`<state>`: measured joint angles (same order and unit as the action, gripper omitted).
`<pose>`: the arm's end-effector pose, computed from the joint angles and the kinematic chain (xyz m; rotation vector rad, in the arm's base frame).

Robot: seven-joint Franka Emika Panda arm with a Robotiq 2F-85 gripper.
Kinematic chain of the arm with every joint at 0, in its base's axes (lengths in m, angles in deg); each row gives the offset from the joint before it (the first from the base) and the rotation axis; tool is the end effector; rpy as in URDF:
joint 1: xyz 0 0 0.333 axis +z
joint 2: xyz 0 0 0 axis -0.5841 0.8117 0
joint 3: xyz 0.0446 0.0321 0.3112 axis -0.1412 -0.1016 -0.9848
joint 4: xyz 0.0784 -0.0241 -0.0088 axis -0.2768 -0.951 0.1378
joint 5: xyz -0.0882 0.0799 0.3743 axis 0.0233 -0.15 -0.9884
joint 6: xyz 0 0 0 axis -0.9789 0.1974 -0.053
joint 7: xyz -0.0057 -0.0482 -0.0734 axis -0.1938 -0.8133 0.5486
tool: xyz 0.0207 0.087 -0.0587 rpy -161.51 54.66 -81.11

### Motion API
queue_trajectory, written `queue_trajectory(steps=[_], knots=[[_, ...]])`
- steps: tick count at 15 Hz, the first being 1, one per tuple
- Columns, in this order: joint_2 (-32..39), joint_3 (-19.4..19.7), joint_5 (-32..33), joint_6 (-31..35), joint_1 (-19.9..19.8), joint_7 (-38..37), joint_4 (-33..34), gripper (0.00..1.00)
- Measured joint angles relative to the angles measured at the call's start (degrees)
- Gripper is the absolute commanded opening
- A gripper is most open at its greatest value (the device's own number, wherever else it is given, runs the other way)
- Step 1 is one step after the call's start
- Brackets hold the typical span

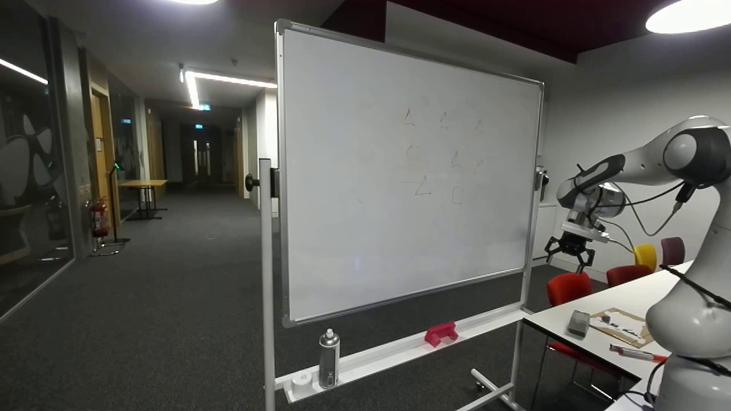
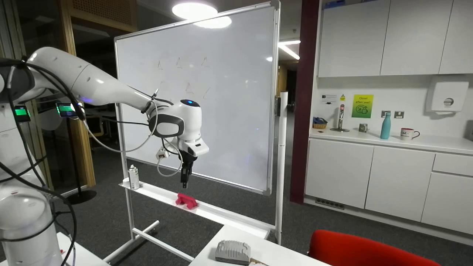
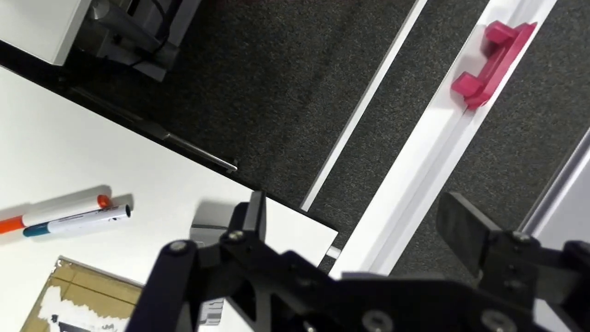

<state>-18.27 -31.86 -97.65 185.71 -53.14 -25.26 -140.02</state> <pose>0.3934 -0.2973 0.4127 -2.5180 1.4611 -0.0184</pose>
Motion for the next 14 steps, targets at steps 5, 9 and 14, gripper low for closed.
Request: queue_trajectory(steps=[5,9,14], knots=[[0.1,0.0,-2.1,-0.3,0.0,1.5,0.0,1.00],[0.8,0.9,-12.2,-0.2,0.0,11.4,-0.5,1.00],[5.5,3.2,-17.4,-0.9,-0.6,17.9,2.2,1.00]])
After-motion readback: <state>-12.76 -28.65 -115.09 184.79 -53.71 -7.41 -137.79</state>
